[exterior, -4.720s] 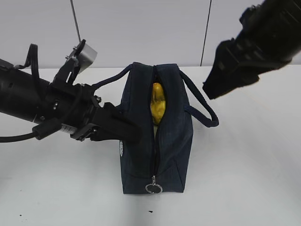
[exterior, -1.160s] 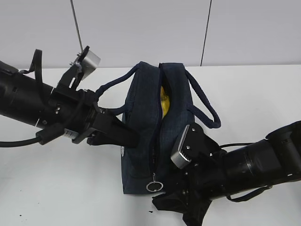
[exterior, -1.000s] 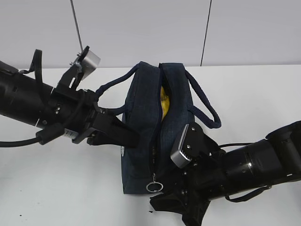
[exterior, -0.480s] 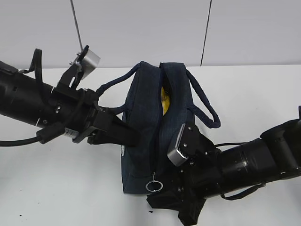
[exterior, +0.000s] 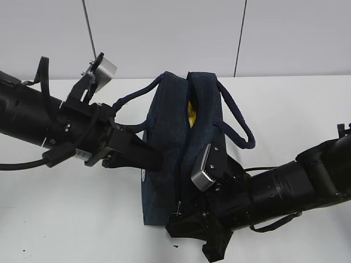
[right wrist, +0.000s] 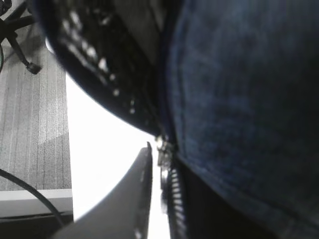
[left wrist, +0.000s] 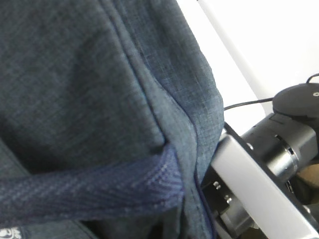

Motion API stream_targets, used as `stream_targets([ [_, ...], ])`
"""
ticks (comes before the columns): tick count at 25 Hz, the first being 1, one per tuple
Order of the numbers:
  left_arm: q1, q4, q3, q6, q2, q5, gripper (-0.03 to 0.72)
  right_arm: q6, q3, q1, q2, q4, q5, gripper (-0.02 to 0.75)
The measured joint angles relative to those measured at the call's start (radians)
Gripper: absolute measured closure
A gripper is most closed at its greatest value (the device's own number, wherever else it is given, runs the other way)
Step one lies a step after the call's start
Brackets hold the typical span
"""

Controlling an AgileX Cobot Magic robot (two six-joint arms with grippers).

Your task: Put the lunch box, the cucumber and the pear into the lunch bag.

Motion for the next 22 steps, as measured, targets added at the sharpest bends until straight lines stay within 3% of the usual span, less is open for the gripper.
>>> stream_targets([
  [5,0.000,-0.001,0.000,0.000,0.000,0.000,0.703,0.032,-0.003,0.000,0.000,0.000,0.006,0.731],
  [13,0.000,-0.002,0.000,0.000,0.000,0.000,0.703,0.073,-0.003,0.000,0.000,-0.002,0.007,0.732],
  [22,0.000,-0.002,0.000,0.000,0.000,0.000,0.703,0.227,-0.003,0.000,-0.020,-0.093,0.008,0.732],
])
